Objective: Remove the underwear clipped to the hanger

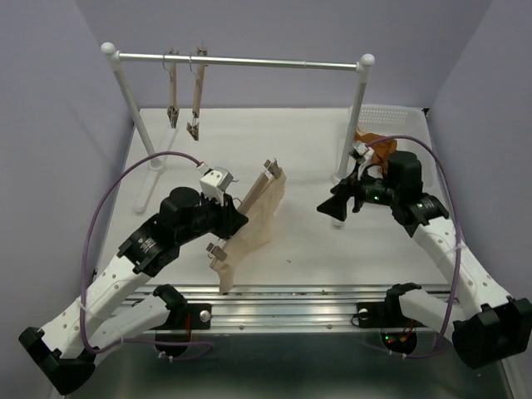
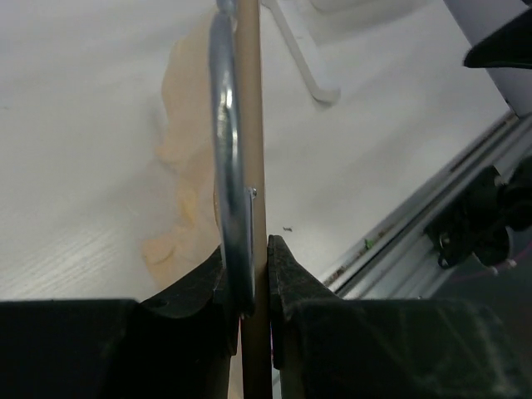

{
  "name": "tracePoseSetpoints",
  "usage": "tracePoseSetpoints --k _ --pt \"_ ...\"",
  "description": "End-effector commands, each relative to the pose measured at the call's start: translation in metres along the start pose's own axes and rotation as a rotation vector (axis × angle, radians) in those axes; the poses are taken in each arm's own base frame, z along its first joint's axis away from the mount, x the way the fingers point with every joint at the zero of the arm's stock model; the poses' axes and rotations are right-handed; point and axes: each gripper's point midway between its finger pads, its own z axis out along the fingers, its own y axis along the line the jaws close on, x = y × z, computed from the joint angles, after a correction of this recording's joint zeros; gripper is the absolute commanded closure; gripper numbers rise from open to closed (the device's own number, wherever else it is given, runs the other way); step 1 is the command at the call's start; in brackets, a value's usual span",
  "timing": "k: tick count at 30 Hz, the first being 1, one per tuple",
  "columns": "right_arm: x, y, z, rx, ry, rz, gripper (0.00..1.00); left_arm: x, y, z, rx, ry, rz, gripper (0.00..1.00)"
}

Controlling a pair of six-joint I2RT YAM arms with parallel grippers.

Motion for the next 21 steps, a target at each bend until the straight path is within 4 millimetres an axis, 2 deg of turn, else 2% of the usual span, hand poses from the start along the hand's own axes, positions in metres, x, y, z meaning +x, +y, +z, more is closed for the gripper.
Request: tracePoseSetpoints --k 1,2,4,5,8,12,21 --pt "-0.001 0.039 0.027 -0.218 0.078 -0.169 0.00 -0.002 -0.047 -0.031 0.274 -0.047 0.035 1.00" --pt "-0.008 0.053 0.033 -0.292 0.081 -0.196 0.00 0.001 -0.052 -0.036 0.309 -0.046 0.046 1.00" --pt "-0.019 0.067 0.035 -0.379 0.051 -0.258 0.00 0.004 -0.055 -0.040 0.332 -0.042 0.050 1.00" --pt "-0.032 0.075 0.032 -0.420 0.018 -0.304 0.00 0.004 -0.059 -0.042 0.353 -0.042 0.058 1.00" --pt "-0.048 0.097 0.022 -0.543 -0.048 -0.432 0.00 0.003 -0.064 -0.048 0.386 -0.051 0.080 1.00" --pt "-0.063 0.111 0.013 -0.602 -0.087 -0.488 0.00 0.005 -0.071 -0.052 0.435 -0.040 0.102 1.00" --pt "-0.087 0.119 0.016 -0.654 -0.093 -0.424 0.00 0.006 -0.082 -0.060 0.506 -0.035 0.151 1.00"
